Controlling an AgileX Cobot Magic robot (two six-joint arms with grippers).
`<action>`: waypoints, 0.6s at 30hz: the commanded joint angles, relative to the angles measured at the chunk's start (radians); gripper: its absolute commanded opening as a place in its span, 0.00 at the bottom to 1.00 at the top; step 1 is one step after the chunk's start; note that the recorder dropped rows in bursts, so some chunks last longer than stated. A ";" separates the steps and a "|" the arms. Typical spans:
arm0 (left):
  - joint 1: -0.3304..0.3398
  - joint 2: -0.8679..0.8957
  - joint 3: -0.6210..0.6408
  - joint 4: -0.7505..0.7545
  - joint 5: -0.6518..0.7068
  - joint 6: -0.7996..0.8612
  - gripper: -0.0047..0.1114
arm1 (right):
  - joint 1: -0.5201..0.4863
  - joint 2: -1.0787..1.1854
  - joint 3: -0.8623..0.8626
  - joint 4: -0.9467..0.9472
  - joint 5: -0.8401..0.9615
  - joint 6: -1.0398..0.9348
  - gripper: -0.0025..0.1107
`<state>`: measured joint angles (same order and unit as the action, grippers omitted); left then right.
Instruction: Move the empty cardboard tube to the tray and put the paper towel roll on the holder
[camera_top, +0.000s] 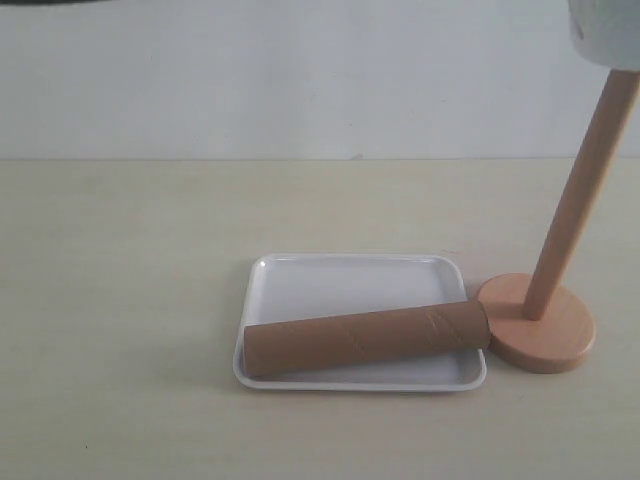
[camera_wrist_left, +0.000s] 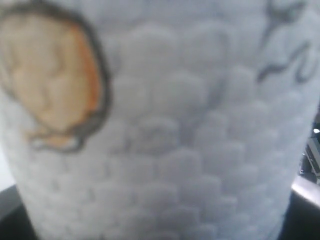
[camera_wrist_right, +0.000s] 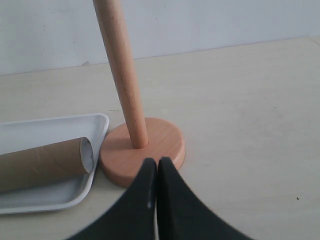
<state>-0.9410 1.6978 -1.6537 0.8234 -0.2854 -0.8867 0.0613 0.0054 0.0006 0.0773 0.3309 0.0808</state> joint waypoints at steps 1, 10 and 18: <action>-0.023 0.046 -0.100 0.013 0.078 0.006 0.08 | -0.002 -0.005 -0.001 -0.001 -0.007 -0.001 0.02; -0.046 0.180 -0.279 0.038 0.151 0.009 0.08 | -0.002 -0.005 -0.001 -0.001 -0.007 -0.001 0.02; -0.046 0.292 -0.436 0.064 0.275 0.056 0.08 | -0.002 -0.005 -0.001 -0.001 -0.007 -0.001 0.02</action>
<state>-0.9826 1.9840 -2.0453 0.8794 0.0000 -0.8372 0.0613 0.0054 0.0006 0.0773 0.3309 0.0808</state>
